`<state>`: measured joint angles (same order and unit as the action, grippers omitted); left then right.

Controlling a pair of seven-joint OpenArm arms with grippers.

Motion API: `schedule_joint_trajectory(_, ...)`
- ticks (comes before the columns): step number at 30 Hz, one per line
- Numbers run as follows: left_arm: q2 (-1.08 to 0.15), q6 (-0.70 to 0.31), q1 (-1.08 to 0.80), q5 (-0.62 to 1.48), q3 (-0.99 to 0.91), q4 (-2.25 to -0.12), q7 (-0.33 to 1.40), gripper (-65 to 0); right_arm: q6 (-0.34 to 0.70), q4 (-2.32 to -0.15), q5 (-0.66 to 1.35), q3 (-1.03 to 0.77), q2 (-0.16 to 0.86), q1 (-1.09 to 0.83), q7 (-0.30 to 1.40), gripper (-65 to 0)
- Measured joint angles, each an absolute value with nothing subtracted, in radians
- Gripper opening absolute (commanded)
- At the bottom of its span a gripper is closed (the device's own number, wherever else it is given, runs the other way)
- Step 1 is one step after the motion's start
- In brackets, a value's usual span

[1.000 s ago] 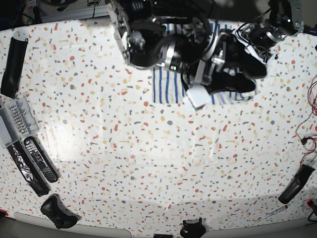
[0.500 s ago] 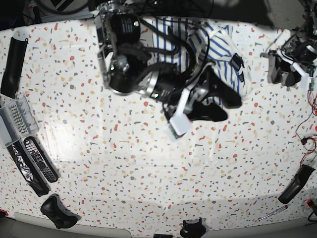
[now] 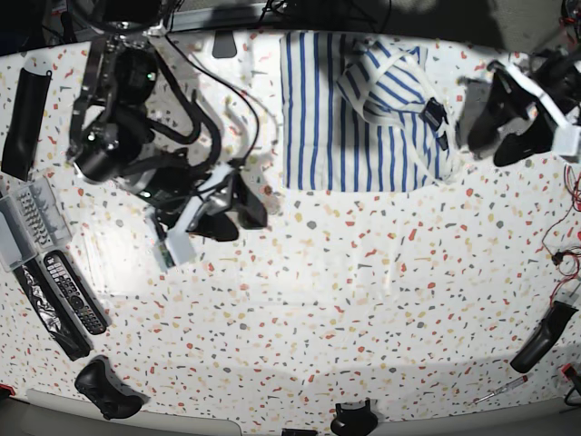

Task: Layout the t-shirt on the table in an organized manner, then fold the t-shirt properly

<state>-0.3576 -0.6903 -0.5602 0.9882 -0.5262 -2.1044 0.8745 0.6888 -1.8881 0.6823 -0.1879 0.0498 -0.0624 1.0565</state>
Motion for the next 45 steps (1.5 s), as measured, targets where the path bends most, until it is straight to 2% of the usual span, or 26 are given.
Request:
schedule_joint_trajectory(5,-0.358,-0.692,-0.582,0.957,-0.373,-2.125,0.988,-37.3,0.689,-1.888,0.722,-0.245,0.089,-0.084,1.056,-35.1)
schedule_joint_trajectory(8,-0.358,-0.693,-0.584,0.923,-0.299,-2.125,0.999,-37.3,0.689,-1.888,0.722,-0.253,0.095,-0.091,1.057,-35.1)
schedule_joint_trajectory(10,-0.357,-0.693,-0.584,0.921,-0.288,-2.125,1.006,-37.3,0.689,-1.888,0.722,-0.253,0.094,-0.091,1.057,-35.1)
schedule_joint_trajectory(14,-0.358,-0.69,-0.591,0.919,-0.296,-2.125,1.138,-37.3,0.689,-1.888,0.722,-0.253,0.094,-0.091,1.057,-35.1)
schedule_joint_trajectory(17,-0.358,-0.692,-0.647,0.923,-0.326,-2.125,1.123,-37.3,0.689,-1.888,0.722,-0.253,0.095,-0.089,1.056,-35.1)
schedule_joint_trajectory(22,-0.358,-0.691,-0.741,0.921,-0.418,-2.125,0.993,-37.3,0.689,-1.888,0.714,-0.253,0.094,-0.089,1.042,-35.1)
schedule_joint_trajectory(27,-0.357,-0.641,-0.769,1.029,-0.423,-2.125,0.993,-37.3,0.689,-1.888,0.715,-0.253,0.094,-0.089,1.033,-35.1)
schedule_joint_trajectory(32,-0.339,-0.585,-0.769,1.007,-0.416,-2.101,0.995,-37.3,0.689,-1.888,0.714,-0.253,0.094,-0.089,1.034,-35.1)
schedule_joint_trajectory(41,-0.283,-0.585,-0.769,1.183,-0.417,-2.003,1.024,-37.3,0.689,-1.888,0.714,-0.253,0.094,-0.089,1.034,-35.1)
schedule_joint_trajectory(45,-0.279,-0.584,-0.769,1.189,-0.418,-1.993,1.025,-37.5,0.689,-1.888,0.714,-0.253,0.095,-0.089,1.033,-35.1)
